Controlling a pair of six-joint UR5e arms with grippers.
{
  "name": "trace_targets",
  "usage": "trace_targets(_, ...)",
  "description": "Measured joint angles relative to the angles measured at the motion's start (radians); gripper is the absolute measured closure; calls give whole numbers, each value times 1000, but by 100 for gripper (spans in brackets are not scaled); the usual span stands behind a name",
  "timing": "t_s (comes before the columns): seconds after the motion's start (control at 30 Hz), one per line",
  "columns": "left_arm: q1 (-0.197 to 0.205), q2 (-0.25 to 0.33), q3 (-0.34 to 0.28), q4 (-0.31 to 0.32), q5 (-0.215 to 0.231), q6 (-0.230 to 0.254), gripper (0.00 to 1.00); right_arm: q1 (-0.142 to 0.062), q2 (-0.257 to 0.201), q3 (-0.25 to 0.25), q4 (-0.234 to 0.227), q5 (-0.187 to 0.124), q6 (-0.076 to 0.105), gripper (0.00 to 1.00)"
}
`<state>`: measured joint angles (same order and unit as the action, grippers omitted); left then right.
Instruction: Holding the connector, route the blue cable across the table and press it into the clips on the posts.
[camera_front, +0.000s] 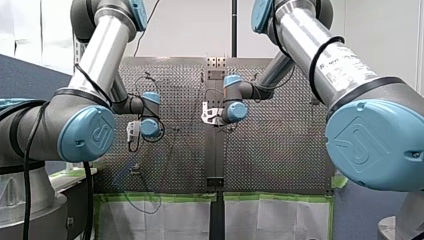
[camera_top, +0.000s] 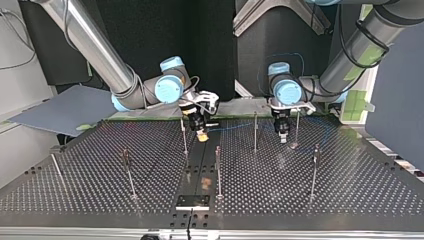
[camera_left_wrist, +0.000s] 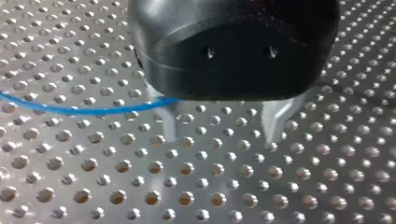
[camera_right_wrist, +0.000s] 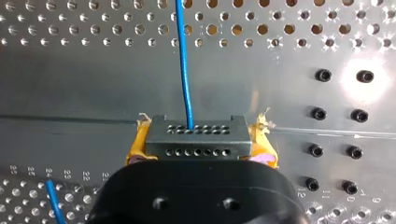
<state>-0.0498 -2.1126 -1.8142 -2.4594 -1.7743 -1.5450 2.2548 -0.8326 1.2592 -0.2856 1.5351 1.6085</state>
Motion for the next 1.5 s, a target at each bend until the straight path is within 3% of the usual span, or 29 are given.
trace_targets(0.23, -4, 8, -1, -63, -1, -1, 0, 2, 0, 1, 1, -1, 4, 100)
trace_targets(0.6, -35, 86, -64, -154, -4, -19, 0, 0, 1, 1, 3, -2, 5, 100)
trace_targets(1.23, -99, 232, -217, -130, -6, -45, 0, 12, 2, 5, 4, -16, 6, 100)
trace_targets(1.5, -137, 299, -284, -94, -5, -77, 0, 11, 2, 7, 6, -19, 5, 100)
